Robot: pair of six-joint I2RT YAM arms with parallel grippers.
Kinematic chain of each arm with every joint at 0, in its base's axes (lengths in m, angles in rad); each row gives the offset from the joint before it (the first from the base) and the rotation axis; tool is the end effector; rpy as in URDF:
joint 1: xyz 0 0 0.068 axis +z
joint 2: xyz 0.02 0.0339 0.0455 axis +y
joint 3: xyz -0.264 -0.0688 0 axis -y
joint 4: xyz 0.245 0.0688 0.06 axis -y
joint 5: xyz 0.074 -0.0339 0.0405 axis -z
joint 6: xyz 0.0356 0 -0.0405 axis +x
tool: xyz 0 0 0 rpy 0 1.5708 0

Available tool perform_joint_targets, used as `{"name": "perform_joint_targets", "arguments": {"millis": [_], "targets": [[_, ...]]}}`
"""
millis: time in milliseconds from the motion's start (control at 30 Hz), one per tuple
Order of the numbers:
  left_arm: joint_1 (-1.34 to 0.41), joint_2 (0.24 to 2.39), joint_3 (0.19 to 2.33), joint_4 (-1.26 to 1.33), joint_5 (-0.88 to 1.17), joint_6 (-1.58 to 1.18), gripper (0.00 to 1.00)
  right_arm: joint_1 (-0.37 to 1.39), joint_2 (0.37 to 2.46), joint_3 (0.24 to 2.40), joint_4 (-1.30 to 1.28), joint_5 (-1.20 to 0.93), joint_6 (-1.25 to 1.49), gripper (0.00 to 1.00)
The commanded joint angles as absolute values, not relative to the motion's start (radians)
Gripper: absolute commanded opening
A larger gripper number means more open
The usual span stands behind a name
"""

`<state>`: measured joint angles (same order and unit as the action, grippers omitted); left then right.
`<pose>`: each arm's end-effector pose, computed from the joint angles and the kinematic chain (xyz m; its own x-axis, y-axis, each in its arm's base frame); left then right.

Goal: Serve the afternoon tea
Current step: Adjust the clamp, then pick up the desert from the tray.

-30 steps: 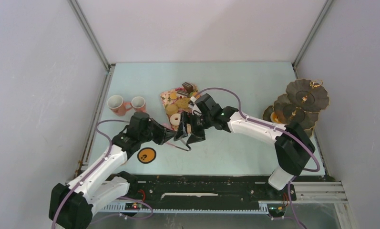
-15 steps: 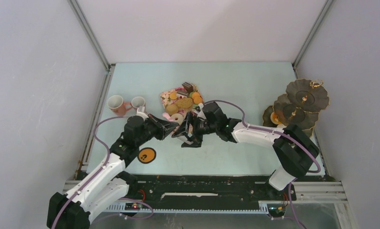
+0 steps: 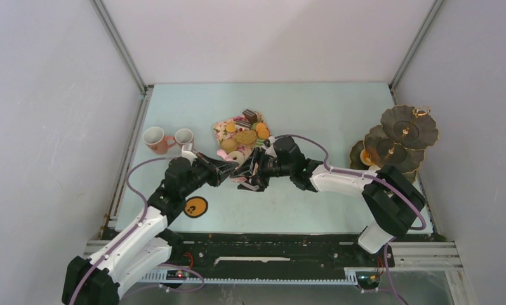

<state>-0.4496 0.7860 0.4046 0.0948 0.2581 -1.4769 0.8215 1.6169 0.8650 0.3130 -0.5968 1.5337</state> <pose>0.1646 -0.0895 0.2341 -0.6618 -0.7495 -0.0181 -0.1934 0.1940 -0.9618 0.2208 0.2668 0.2097 -0.9622 0.1792 0.2051 0.2539 0.3180 0.9135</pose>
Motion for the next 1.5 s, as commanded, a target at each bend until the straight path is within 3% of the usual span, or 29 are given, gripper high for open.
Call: {"name": "perform_joint_targets", "arguments": {"millis": [0,367,500,767,833,967,1033,1267,1467], "targets": [[-0.455,0.766,0.406,0.156,0.268,-1.495,0.00,0.815,1.581,0.867,0.363,-0.573,1.553,0.58],[-0.460,0.758,0.393,0.166,0.280,-1.514,0.00,0.804,1.591,0.867,0.394,-0.573,1.545,0.60],[-0.460,0.756,0.385,0.168,0.281,-1.521,0.00,0.792,1.592,0.846,0.430,-0.582,1.565,0.48],[-0.460,0.765,0.382,0.175,0.283,-1.521,0.01,0.790,1.572,0.815,0.436,-0.584,1.581,0.38],[-0.460,0.763,0.409,0.122,0.281,-1.501,0.12,0.788,1.568,0.812,0.432,-0.584,1.573,0.34],[-0.460,0.751,0.481,-0.039,0.264,-1.425,0.48,0.772,1.557,0.811,0.390,-0.581,1.539,0.32],[-0.460,0.747,0.520,-0.121,0.260,-1.383,0.59,0.760,1.549,0.811,0.354,-0.580,1.520,0.32],[-0.459,0.745,0.706,-0.386,0.204,-1.194,0.79,0.712,1.549,0.832,0.213,-0.581,1.413,0.36],[-0.459,0.694,0.829,-0.579,0.139,-1.013,0.81,0.691,1.575,0.936,-0.075,-0.553,1.181,0.38]]}}
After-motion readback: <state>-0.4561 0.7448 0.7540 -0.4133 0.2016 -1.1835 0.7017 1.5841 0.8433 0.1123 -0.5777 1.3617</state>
